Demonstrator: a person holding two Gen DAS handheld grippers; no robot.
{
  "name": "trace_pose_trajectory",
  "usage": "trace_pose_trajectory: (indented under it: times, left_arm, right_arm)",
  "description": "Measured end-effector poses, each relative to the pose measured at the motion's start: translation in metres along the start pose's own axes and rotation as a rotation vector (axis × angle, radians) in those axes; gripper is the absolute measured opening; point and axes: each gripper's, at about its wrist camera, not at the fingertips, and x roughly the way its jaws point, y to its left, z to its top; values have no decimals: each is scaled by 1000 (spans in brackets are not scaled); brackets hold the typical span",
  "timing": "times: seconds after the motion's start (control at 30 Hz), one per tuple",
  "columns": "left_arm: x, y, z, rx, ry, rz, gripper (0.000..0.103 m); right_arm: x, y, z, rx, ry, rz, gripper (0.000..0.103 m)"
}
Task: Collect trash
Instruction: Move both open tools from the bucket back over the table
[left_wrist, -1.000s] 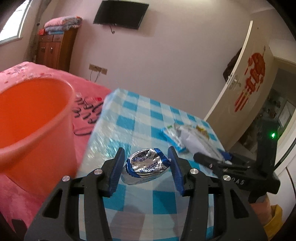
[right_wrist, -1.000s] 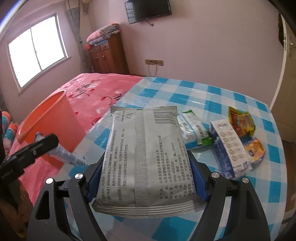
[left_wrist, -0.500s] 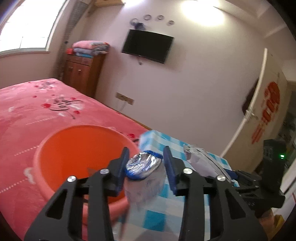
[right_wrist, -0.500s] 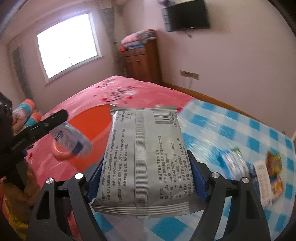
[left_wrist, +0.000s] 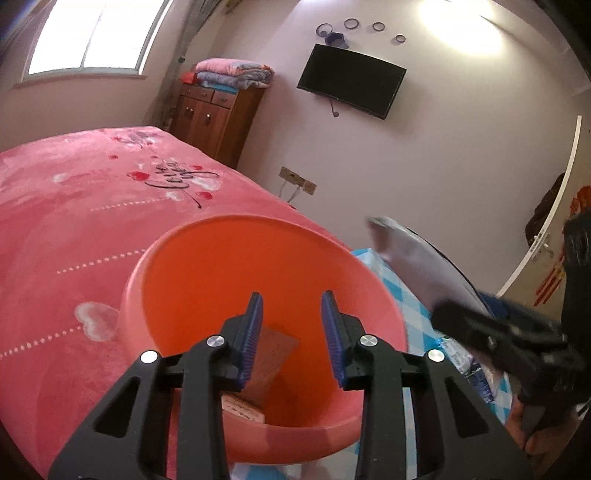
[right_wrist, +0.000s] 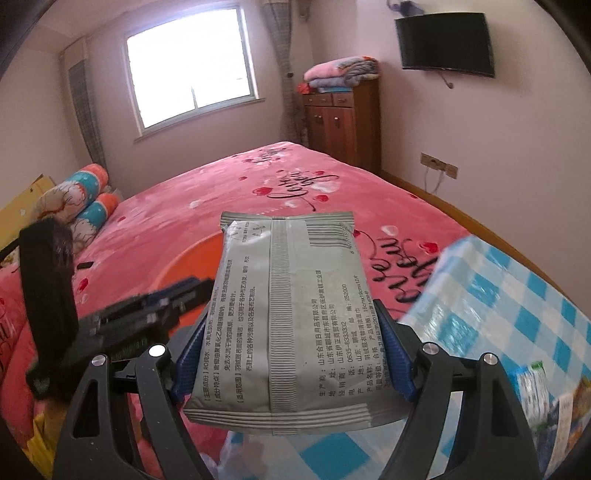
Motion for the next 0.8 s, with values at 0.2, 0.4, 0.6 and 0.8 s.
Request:
trace_pose_trajectory:
  times: [0.2, 0.4, 0.6, 0.8]
  left_arm:
    - [-18, 24, -7, -33, -34, 35, 46]
    - [-57, 39, -29, 12, -91, 91, 54]
    - [-76, 50, -46, 19, -71, 92, 55]
    - [-92, 37, -49, 54, -92, 86, 67]
  right_arm:
    - [29, 8, 10, 22, 17, 52, 90]
    - [18, -4, -13, 73, 13, 55, 91]
    - [-1, -8, -40, 85, 8, 16, 91]
    - [-29, -21, -68, 120, -16, -40, 95]
